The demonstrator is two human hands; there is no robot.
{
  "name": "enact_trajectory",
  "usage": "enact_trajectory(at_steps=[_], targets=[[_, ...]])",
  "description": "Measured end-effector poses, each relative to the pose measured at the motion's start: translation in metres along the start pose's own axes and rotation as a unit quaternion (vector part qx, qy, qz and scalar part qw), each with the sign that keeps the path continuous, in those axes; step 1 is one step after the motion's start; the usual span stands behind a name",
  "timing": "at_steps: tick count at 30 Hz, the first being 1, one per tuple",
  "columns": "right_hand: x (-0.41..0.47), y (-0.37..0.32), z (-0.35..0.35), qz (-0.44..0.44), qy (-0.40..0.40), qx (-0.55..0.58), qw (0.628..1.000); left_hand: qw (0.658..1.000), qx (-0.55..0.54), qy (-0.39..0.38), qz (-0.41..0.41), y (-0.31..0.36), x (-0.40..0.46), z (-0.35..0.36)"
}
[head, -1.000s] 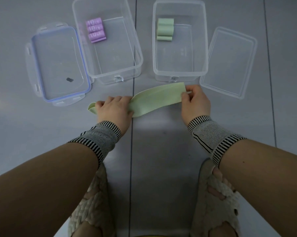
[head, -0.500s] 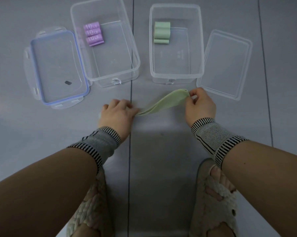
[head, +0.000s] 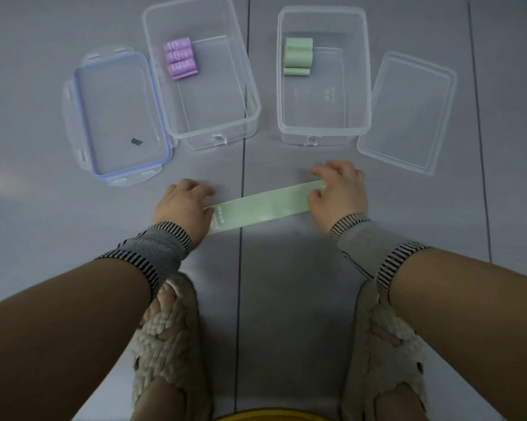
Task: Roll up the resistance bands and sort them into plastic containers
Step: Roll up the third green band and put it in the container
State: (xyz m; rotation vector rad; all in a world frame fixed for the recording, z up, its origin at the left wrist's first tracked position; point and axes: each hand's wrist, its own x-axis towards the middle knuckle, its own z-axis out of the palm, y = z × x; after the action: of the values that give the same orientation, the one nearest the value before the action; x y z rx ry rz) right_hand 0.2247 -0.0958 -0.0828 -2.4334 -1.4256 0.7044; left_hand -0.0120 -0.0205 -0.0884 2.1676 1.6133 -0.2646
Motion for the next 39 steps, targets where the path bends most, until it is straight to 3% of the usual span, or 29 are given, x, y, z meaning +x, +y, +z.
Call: enact_trajectory(at_steps=[6,12,17,20,23,26,30,35,39], targets=[[-0.024,-0.047,0.04,-0.156,-0.152,-0.033,0.975,0.998,-0.005,-0.036,-0.049,-0.024,-0.007,-0.008],[-0.026,-0.075,0.068,-0.174,-0.189,-0.055,0.965,0.996,0.014,-0.064,-0.066,-0.029,-0.007,0.0],[-0.025,-0.077,0.074,-0.166,-0.175,-0.044,0.969,0.996,-0.025,-0.058,-0.066,-0.024,-0.005,-0.003],[-0.026,-0.08,0.069,-0.168,-0.144,-0.006,0.975,0.979,-0.161,-0.057,-0.107,-0.017,-0.005,-0.008],[-0.026,-0.085,0.055,-0.184,-0.08,0.036,0.979,0.906,-0.383,-0.059,-0.171,-0.005,-0.002,-0.022],[-0.027,-0.086,0.036,-0.184,-0.051,0.076,0.979,0.846,-0.496,-0.07,-0.179,0.018,0.001,-0.038],[-0.022,-0.078,-0.001,-0.173,-0.015,0.122,0.977,0.816,-0.552,-0.066,-0.159,0.057,0.004,-0.06],[-0.016,-0.064,-0.057,-0.174,-0.02,0.127,0.976,0.803,-0.577,-0.06,-0.138,0.101,0.005,-0.095],[-0.011,-0.06,-0.104,-0.199,0.04,0.129,0.971,0.803,-0.584,-0.069,-0.098,0.134,0.0,-0.133]])
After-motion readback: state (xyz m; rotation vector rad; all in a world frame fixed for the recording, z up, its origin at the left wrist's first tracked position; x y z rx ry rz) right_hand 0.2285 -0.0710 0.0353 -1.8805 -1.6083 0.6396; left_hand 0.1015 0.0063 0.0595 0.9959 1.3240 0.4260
